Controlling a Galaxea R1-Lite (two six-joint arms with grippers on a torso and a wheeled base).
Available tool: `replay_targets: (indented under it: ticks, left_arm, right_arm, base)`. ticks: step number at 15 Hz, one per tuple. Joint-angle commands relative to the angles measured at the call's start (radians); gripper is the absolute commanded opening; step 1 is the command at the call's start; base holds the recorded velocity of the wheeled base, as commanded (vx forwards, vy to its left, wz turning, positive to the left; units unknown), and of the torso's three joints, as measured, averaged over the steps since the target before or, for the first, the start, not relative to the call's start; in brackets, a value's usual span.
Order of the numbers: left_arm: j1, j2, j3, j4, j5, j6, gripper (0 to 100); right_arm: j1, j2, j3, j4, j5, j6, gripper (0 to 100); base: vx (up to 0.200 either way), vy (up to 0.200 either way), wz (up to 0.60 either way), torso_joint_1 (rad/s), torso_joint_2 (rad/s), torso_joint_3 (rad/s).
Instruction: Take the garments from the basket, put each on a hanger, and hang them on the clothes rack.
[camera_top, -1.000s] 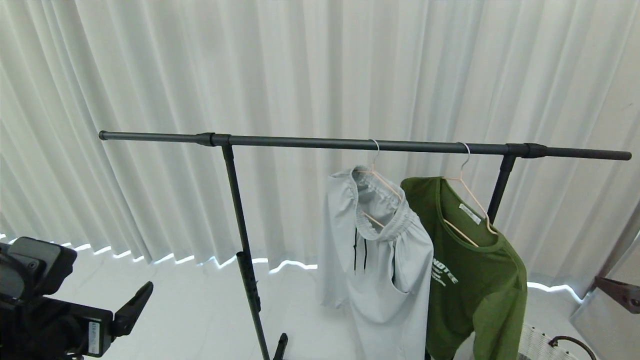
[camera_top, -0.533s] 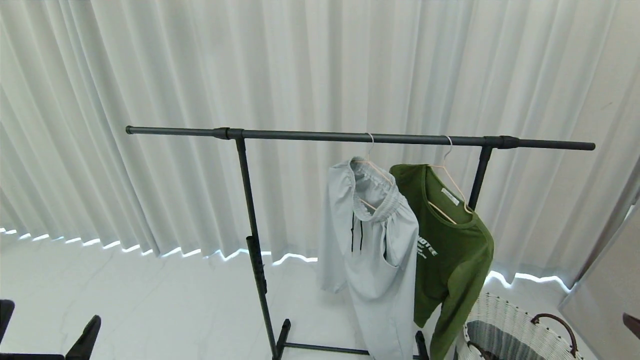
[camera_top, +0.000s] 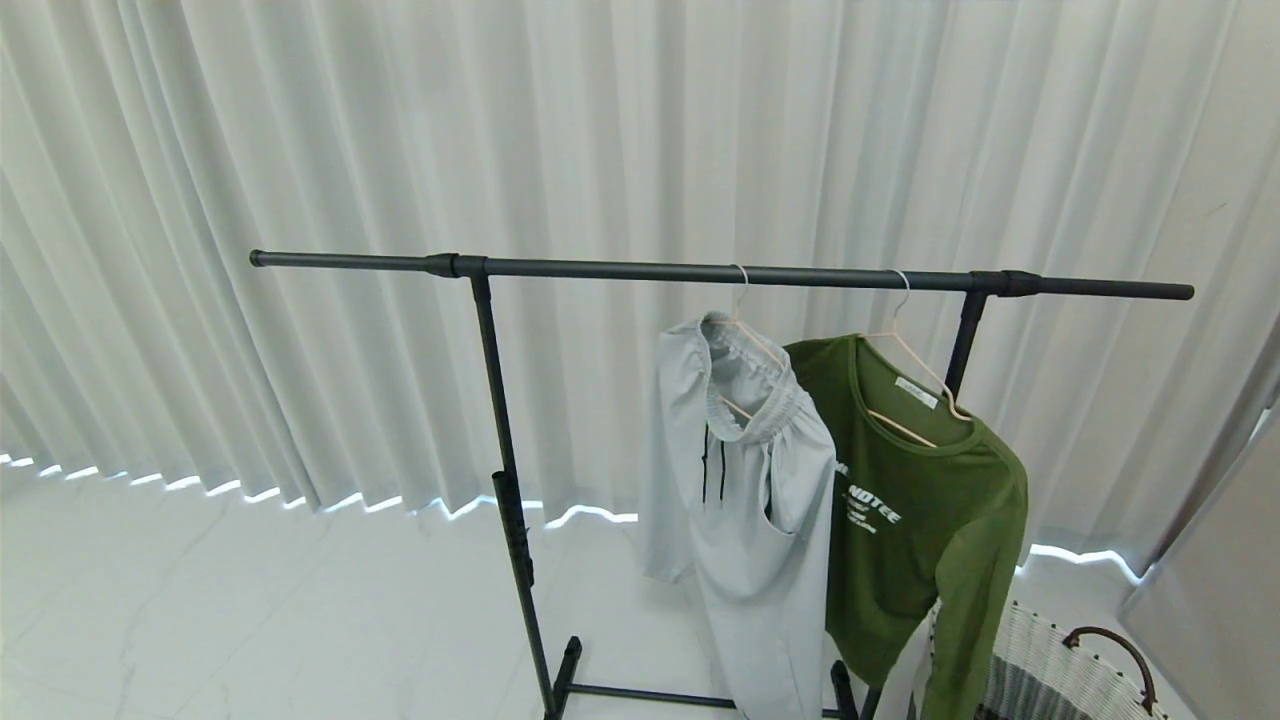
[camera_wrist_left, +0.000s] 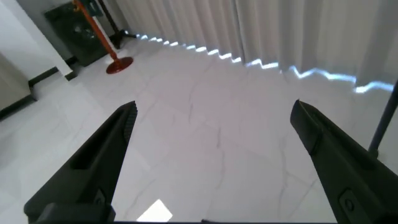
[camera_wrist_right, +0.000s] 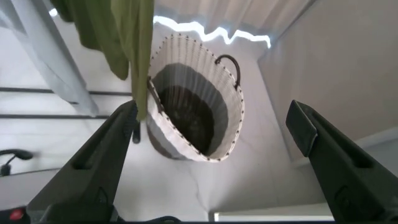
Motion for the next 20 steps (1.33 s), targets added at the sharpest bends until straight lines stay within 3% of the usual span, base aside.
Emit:
replay_targets:
  ticks: [1,4,8,9,10,11,15,16,17,20]
  left_arm:
    - [0.080,-0.226,-0.005,0.041,0.014,0.002,100]
    - [0.077,-0.270,-0.002,0.039,0.018,-0.078,100]
    - [0.075,-0.269,-0.002,0.039,0.009,-0.073,100]
    - [0.005,-0.322,-0.002,0.038,-0.167,-0.018,100]
    - [0.006,-0.330,-0.004,0.038,-0.318,-0.016,100]
    - [0.011,-0.344,-0.002,0.036,-0.419,-0.026,100]
    - [0.012,-0.347,0.002,0.038,-0.506,-0.226,100]
    - [0.012,-0.347,0.002,0.041,-0.563,-0.259,100]
    - [0.014,-0.345,0.002,0.053,-0.612,-0.285,100]
    - [0.012,-0.347,0.002,0.096,-0.612,-0.277,100]
  right_arm:
    - [-0.008,-0.162,0.036,-0.002,0.007,-0.003,100]
    - [0.023,-0.398,0.036,0.000,0.012,-0.003,100]
    - [0.024,-0.412,0.045,-0.009,0.002,0.077,100]
    - [0.024,-0.412,0.048,-0.011,0.001,0.094,100]
    - [0.024,-0.412,0.050,-0.012,0.002,0.092,100]
    - [0.024,-0.412,0.050,-0.012,0.002,0.092,100]
    - [0.024,-0.412,0.056,-0.031,0.002,0.098,100]
    - [0.024,-0.412,0.065,-0.046,0.008,0.098,100]
    - [0.024,-0.412,0.070,-0.060,0.008,0.098,100]
    - [0.024,-0.412,0.080,-0.078,0.012,0.100,100]
  base:
    - [0.000,0.000,0.00,0.000,0.00,0.000]
    - [0.000,0.000,0.00,0.000,0.00,0.000]
    - [0.000,0.000,0.00,0.000,0.00,0.000]
    - [0.000,0.000,0.00,0.000,0.00,0.000]
    - [0.000,0.000,0.00,0.000,0.00,0.000]
    - [0.000,0.000,0.00,0.000,0.00,0.000]
    - [0.000,0.000,0.00,0.000,0.00,0.000]
    - [0.000,0.000,0.00,0.000,0.00,0.000]
    - [0.000,0.000,0.00,0.000,0.00,0.000]
    - [0.000,0.000,0.00,0.000,0.00,0.000]
